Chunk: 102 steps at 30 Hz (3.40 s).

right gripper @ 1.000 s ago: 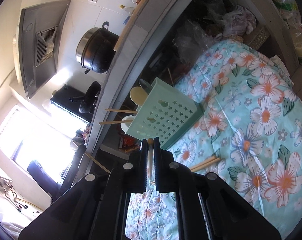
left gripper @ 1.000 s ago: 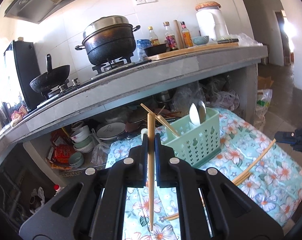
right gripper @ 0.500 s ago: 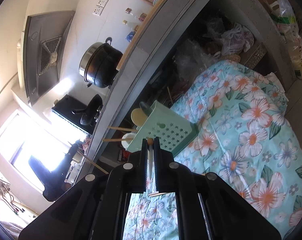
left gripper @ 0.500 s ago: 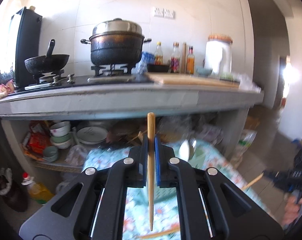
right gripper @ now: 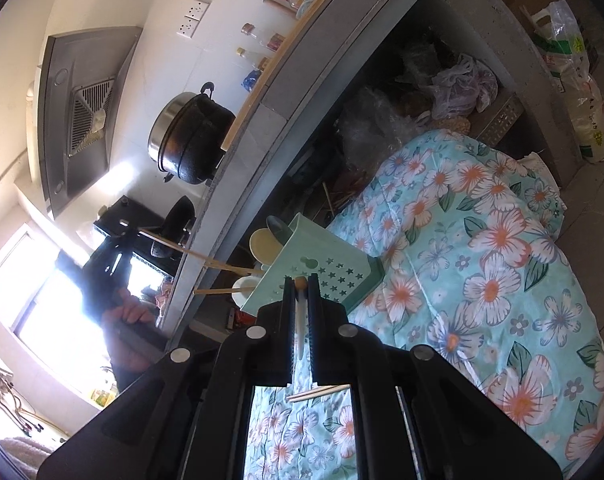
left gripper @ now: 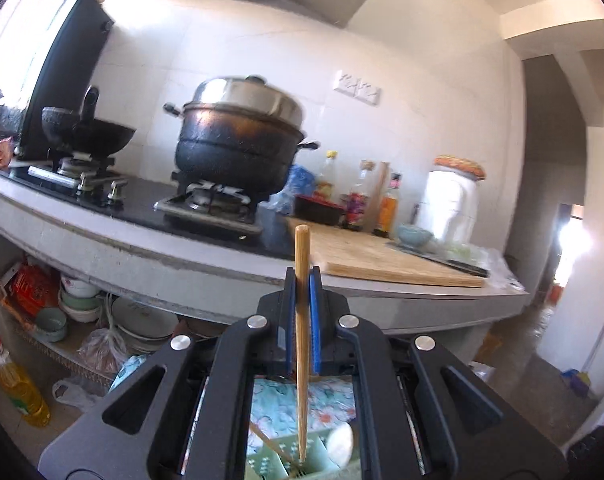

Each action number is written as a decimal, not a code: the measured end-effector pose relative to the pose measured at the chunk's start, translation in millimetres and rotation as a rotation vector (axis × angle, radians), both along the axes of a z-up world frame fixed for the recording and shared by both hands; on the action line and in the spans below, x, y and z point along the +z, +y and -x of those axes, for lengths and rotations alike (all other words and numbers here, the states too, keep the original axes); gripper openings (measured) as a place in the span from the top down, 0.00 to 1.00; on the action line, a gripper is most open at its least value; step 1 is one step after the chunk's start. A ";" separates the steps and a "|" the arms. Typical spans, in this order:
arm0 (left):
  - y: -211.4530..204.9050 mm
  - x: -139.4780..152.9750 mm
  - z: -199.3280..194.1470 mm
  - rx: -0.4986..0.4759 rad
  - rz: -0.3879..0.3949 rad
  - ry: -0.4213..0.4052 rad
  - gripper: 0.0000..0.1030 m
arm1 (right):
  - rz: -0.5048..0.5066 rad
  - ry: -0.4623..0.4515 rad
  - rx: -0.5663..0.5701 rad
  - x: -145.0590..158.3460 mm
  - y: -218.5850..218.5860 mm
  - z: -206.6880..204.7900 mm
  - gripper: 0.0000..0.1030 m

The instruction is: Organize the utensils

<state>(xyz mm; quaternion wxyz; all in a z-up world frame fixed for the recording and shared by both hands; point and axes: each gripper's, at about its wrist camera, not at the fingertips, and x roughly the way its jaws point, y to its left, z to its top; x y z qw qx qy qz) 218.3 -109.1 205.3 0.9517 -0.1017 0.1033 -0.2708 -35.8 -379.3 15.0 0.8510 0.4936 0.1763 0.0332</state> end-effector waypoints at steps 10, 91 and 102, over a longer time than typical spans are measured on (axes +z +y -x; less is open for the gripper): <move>-51.4 -63.3 -43.8 0.026 -0.137 0.103 0.95 | -0.006 0.012 -0.007 -3.8 -5.4 -3.2 0.94; 111.2 -181.5 91.7 0.042 -0.282 0.349 0.13 | 0.782 0.001 0.186 126.1 133.5 -165.9 0.93; 111.2 -182.1 91.8 0.044 -0.288 0.350 0.13 | 0.988 0.072 0.249 138.6 167.5 -212.6 0.93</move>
